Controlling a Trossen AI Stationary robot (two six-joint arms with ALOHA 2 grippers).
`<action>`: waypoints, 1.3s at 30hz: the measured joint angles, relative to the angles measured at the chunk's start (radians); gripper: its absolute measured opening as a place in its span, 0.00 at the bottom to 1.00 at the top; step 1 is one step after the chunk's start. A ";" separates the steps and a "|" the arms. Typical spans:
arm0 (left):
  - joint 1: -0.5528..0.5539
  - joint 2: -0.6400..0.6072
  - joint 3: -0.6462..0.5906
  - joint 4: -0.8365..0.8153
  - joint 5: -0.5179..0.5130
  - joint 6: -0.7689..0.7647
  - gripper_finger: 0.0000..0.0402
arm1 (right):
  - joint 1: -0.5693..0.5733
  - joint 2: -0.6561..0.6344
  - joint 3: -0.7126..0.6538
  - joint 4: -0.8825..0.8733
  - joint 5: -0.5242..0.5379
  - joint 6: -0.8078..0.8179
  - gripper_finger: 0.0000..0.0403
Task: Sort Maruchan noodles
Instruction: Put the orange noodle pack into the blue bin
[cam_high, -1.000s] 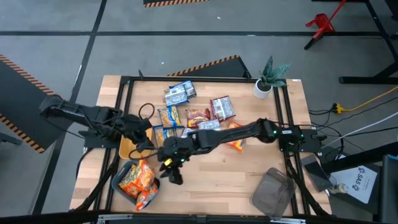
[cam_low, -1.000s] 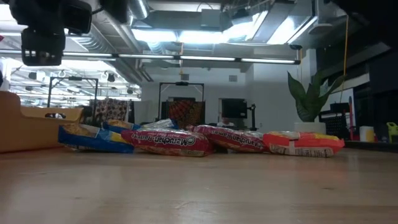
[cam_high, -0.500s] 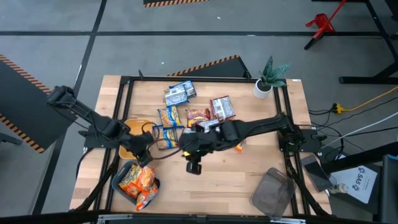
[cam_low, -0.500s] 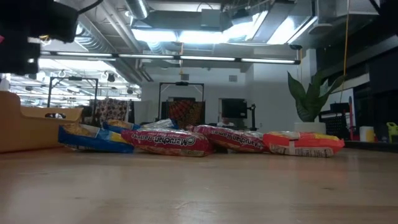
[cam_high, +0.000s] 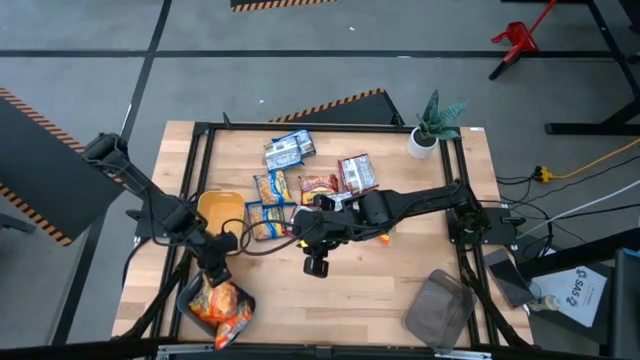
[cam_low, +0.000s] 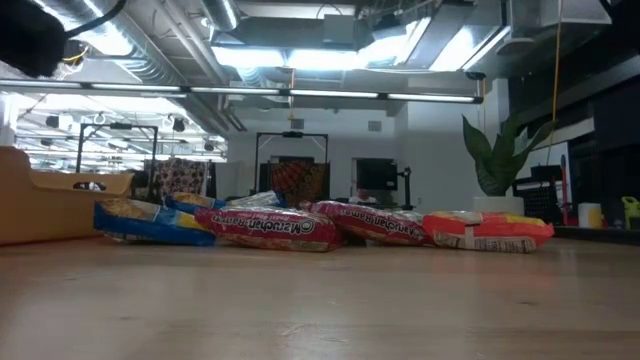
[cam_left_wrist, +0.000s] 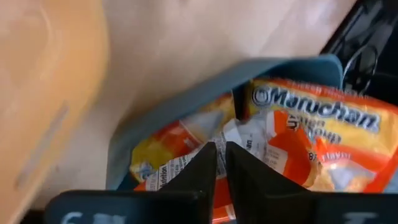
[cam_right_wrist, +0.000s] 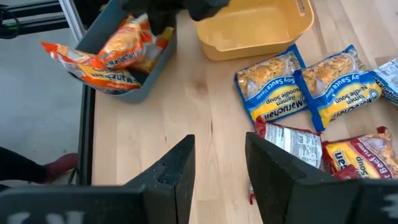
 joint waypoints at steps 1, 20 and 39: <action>-0.004 0.000 0.008 -0.009 0.005 -0.001 0.06 | 0.000 0.000 0.000 0.000 0.001 -0.001 0.31; -0.133 0.106 0.248 -0.066 -0.397 0.094 0.00 | 0.000 0.002 0.000 -0.042 -0.023 0.000 0.31; -0.198 0.489 0.405 -0.113 -0.318 0.259 0.00 | 0.000 0.002 0.000 -0.046 -0.025 0.000 0.31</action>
